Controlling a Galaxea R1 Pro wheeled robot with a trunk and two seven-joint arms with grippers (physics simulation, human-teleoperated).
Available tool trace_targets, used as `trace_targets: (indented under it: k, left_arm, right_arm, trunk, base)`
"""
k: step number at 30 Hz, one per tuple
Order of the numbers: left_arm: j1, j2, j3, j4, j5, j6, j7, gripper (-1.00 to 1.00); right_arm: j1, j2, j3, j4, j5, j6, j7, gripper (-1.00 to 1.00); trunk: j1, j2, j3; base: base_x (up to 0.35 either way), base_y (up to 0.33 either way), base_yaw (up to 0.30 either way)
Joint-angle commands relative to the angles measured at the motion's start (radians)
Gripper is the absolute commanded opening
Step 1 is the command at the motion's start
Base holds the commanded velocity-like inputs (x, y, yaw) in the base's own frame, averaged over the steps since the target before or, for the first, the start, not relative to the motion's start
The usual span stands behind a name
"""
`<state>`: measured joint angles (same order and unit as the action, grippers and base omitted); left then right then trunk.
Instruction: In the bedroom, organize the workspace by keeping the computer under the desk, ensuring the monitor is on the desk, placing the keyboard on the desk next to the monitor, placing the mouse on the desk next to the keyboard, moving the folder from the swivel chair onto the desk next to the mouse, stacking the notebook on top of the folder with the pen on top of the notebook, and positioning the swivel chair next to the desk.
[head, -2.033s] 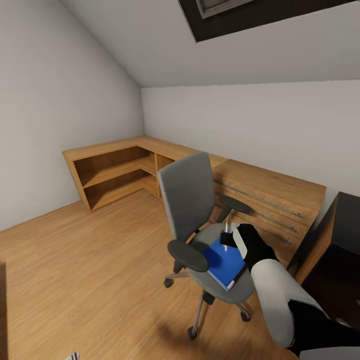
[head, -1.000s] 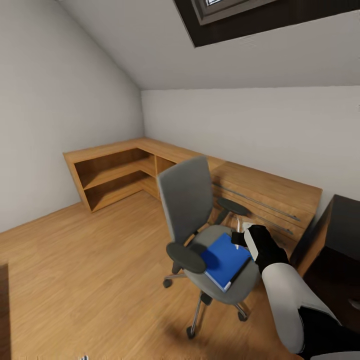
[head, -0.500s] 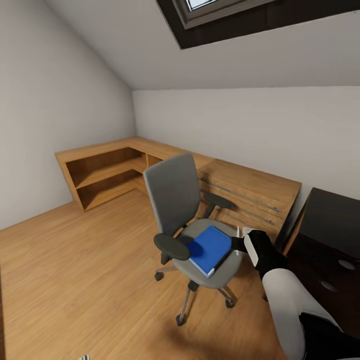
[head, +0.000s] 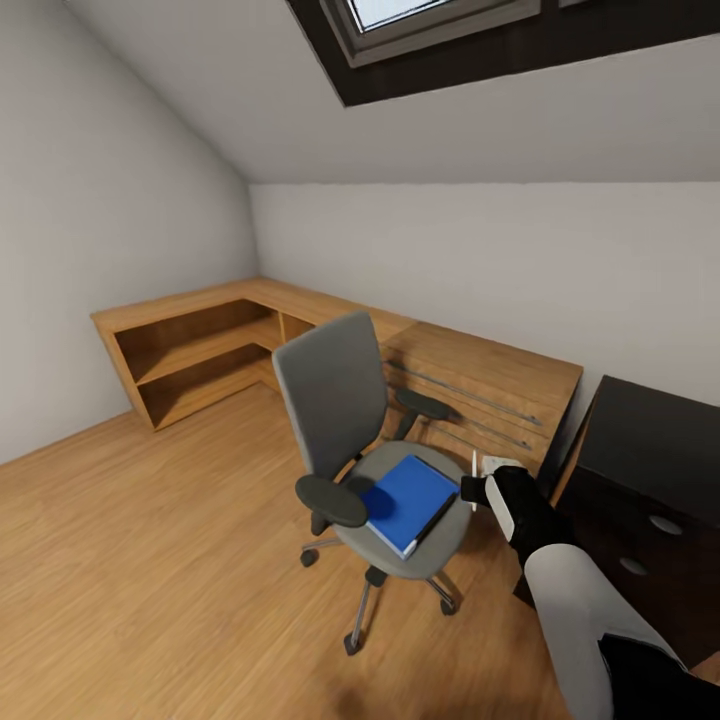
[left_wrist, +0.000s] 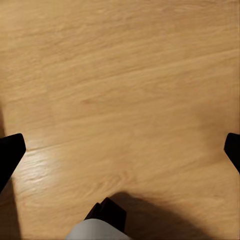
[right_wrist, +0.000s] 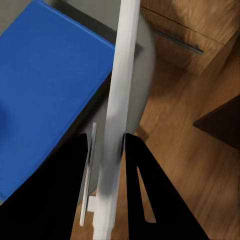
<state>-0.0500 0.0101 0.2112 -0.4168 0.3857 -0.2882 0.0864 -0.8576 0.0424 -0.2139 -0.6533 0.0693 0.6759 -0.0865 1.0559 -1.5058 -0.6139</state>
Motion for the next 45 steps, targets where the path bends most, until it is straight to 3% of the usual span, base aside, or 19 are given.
trace_targets:
  k: [1,8,12,18,25,45]
  left_arm:
    - [-0.001,0.000,-0.003,0.010,0.005,-0.014,-0.015,1.00]
    - [0.000,0.002,-0.002,0.037,0.001,-0.032,-0.105,1.00]
    - [0.000,0.001,-0.001,0.040,0.001,-0.033,-0.114,1.00]
    - [0.000,0.005,0.000,0.041,0.001,-0.033,-0.118,1.00]
    - [0.000,0.004,0.000,0.042,0.003,-0.032,-0.119,1.00]
    - [0.000,0.007,0.001,0.043,0.002,-0.035,-0.119,1.00]
  right_arm:
    - [0.000,0.001,-0.003,-0.003,0.007,0.004,0.003,-1.00]
    - [0.001,0.001,-0.001,-0.048,0.005,0.012,0.015,-1.00]
    - [0.019,0.002,-0.001,-0.096,0.002,0.039,0.017,-1.00]
    - [0.034,0.004,-0.001,-0.195,0.000,0.158,0.018,-1.00]
    - [0.039,0.001,-0.005,-0.282,0.000,0.235,0.019,-1.00]
    - [0.088,-0.001,-0.009,-0.342,0.003,0.234,0.018,-1.00]
  trunk:
    - [-0.004,0.007,0.002]
    - [-0.031,0.056,0.024]
    - [-0.046,0.084,0.037]
    - [-0.069,0.126,0.054]
    - [-0.096,0.175,0.070]
    - [-0.173,0.315,0.116]
  base:
    - [0.000,0.000,-0.002]
    - [0.000,0.000,-0.003]
    - [0.000,0.000,-0.126]
    - [0.000,0.000,-0.229]
    - [0.000,0.000,-0.215]
    - [0.000,0.000,-0.220]
